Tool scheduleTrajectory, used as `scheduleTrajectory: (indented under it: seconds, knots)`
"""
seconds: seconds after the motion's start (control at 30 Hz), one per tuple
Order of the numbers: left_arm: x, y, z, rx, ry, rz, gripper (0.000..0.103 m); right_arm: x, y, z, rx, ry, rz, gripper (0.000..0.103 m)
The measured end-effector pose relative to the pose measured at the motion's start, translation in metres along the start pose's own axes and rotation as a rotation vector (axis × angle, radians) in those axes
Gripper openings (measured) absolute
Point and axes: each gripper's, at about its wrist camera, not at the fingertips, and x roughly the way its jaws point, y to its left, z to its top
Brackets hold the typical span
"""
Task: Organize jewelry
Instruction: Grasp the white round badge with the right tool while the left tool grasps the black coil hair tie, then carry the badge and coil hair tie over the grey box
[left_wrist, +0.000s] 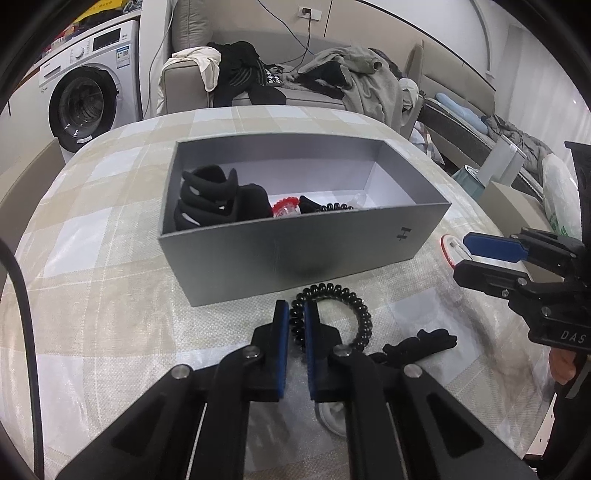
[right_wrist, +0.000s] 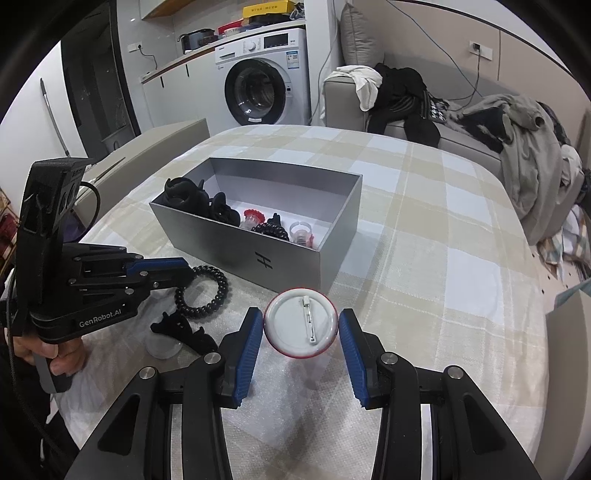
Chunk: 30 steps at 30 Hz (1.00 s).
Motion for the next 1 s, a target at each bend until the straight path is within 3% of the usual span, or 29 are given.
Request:
scheduleTrajectory:
  seconds: [0.33,0.67,1.0]
  knots:
    - [-0.009,-0.001,0.007,0.008,-0.041,0.003,0.002,-0.005,0.004,0.002,-0.004,-0.026,0.01,0.041]
    - [0.005,0.002,0.004,-0.005,0.006,0.033,0.001,-0.004,0.005,0.002,-0.006,-0.021,0.012,0.041]
    - [0.008,-0.005,0.0,0.032,0.025,0.055,0.01,-0.002,0.005,0.002,-0.007,-0.015,0.018,0.041]
